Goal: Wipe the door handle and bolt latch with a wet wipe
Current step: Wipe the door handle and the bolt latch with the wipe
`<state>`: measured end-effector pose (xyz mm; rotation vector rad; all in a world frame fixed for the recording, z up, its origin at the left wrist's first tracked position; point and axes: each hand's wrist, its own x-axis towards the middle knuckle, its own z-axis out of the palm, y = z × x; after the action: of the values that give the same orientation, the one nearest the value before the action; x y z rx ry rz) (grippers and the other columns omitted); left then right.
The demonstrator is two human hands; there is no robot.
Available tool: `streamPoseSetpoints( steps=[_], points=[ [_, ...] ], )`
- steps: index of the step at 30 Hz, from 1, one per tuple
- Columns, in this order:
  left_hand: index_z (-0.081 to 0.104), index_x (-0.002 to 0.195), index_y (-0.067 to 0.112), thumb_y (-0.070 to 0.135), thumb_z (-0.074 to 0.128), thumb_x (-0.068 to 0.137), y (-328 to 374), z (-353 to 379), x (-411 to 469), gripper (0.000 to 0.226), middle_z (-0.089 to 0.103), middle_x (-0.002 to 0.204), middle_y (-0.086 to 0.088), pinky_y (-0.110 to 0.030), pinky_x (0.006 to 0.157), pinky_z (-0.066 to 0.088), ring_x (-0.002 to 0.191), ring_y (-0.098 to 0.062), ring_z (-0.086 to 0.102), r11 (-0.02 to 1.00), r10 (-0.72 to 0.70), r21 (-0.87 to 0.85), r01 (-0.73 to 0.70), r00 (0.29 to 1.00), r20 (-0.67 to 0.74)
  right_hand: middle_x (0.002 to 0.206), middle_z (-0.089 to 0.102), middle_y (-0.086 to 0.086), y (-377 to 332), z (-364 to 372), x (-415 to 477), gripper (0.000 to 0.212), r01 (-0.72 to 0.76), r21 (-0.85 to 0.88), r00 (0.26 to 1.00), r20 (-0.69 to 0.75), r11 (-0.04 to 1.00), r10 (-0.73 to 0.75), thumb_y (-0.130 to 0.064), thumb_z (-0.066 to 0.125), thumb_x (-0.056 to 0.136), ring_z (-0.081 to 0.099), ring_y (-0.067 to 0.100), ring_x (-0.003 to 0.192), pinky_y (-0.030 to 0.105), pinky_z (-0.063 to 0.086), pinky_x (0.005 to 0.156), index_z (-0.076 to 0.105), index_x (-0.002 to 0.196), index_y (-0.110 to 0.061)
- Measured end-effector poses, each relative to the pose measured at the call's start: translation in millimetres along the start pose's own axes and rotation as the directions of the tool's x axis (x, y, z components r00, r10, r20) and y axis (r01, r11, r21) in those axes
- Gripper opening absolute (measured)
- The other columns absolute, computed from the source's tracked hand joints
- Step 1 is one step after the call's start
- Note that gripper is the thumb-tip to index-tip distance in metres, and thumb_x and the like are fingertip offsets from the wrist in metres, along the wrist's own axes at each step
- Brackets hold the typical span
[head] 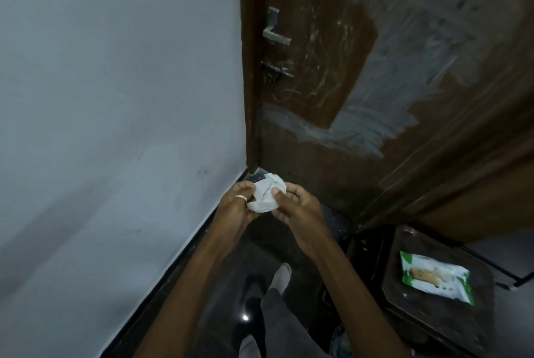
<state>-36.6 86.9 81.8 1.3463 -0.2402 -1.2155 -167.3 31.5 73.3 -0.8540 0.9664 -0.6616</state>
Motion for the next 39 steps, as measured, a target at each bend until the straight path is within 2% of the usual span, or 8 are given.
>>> streamPoseSetpoints(
  steps=[6,9,12,21,24,27,33,39],
  points=[
    [0.056,0.113,0.024,0.021,0.078,0.083,29,10,71,0.037,0.064,0.113,0.000,-0.027,0.078,0.060,0.097,-0.017,0.066,0.888,0.100,0.447,-0.103,0.995,0.032,0.103,0.076,0.011,-29,3,65,0.020,0.060,-0.220,0.998,-0.019,0.974,-0.065,-0.015,0.065,0.097,0.073,0.026,0.097,0.033,0.061,0.083,0.069,0.114,-0.005],
    [0.058,0.111,0.023,0.018,0.072,0.088,50,22,101,0.027,0.063,0.122,-0.009,-0.049,0.094,0.055,0.106,-0.030,0.064,0.918,0.087,0.389,-0.080,0.996,0.000,0.107,0.074,0.007,-43,6,99,0.021,0.025,-0.215,0.997,-0.072,0.976,-0.041,-0.022,0.057,0.102,0.072,0.022,0.099,0.027,0.060,0.078,0.069,0.112,-0.007],
    [0.055,0.121,0.009,0.016,0.062,0.095,67,38,131,0.027,0.059,0.126,-0.017,-0.051,0.101,0.050,0.112,-0.038,0.061,0.923,0.058,0.384,-0.030,0.997,-0.060,0.112,0.071,0.008,-58,6,131,0.021,-0.020,-0.124,0.992,-0.129,0.992,0.004,-0.023,0.055,0.103,0.071,0.024,0.101,0.037,0.061,0.086,0.067,0.110,-0.007],
    [0.061,0.111,0.013,0.016,0.061,0.092,83,38,198,0.018,0.067,0.106,-0.009,-0.029,0.079,0.057,0.097,-0.030,0.066,0.965,0.112,0.241,-0.104,0.994,-0.019,0.112,0.075,0.008,-80,23,201,0.036,-0.095,0.135,0.961,-0.246,0.986,0.127,-0.041,0.046,0.105,0.074,0.021,0.097,0.032,0.059,0.078,0.062,0.126,-0.016],
    [0.062,0.115,0.011,0.010,0.057,0.096,99,37,217,0.020,0.069,0.108,-0.010,-0.026,0.075,0.058,0.098,-0.029,0.068,0.948,0.117,0.295,-0.118,0.993,0.020,0.111,0.075,0.003,-85,35,217,0.046,-0.183,0.062,0.956,-0.220,0.981,0.192,-0.053,0.063,0.092,0.073,0.020,0.099,0.036,0.059,0.081,0.059,0.127,-0.023],
    [0.060,0.121,0.007,0.010,0.052,0.099,118,42,237,0.024,0.065,0.119,-0.019,-0.041,0.090,0.057,0.107,-0.035,0.065,0.957,0.022,0.288,-0.040,0.998,0.064,0.121,0.070,0.007,-90,48,231,0.066,-0.226,0.092,0.951,-0.196,0.970,0.240,-0.037,0.080,0.082,0.071,0.023,0.103,0.034,0.059,0.078,0.048,0.137,-0.020],
    [0.059,0.118,0.009,0.013,0.058,0.095,147,33,271,0.023,0.062,0.128,-0.019,-0.053,0.103,0.048,0.114,-0.037,0.062,0.983,-0.022,0.184,0.011,0.998,0.060,0.113,0.069,0.010,-107,70,256,0.033,-0.153,0.119,0.925,-0.333,0.981,0.185,-0.007,0.059,0.096,0.070,0.026,0.101,0.039,0.060,0.086,0.052,0.127,-0.017],
    [0.056,0.125,0.012,0.008,0.053,0.096,158,17,280,0.030,0.065,0.115,-0.010,-0.044,0.091,0.057,0.103,-0.025,0.066,0.995,-0.050,0.091,0.040,0.992,0.115,0.111,0.070,0.008,-108,85,270,0.019,-0.132,0.037,0.864,-0.485,0.991,0.133,-0.015,0.048,0.102,0.069,0.024,0.096,0.033,0.060,0.071,0.061,0.116,-0.018]
  ],
)
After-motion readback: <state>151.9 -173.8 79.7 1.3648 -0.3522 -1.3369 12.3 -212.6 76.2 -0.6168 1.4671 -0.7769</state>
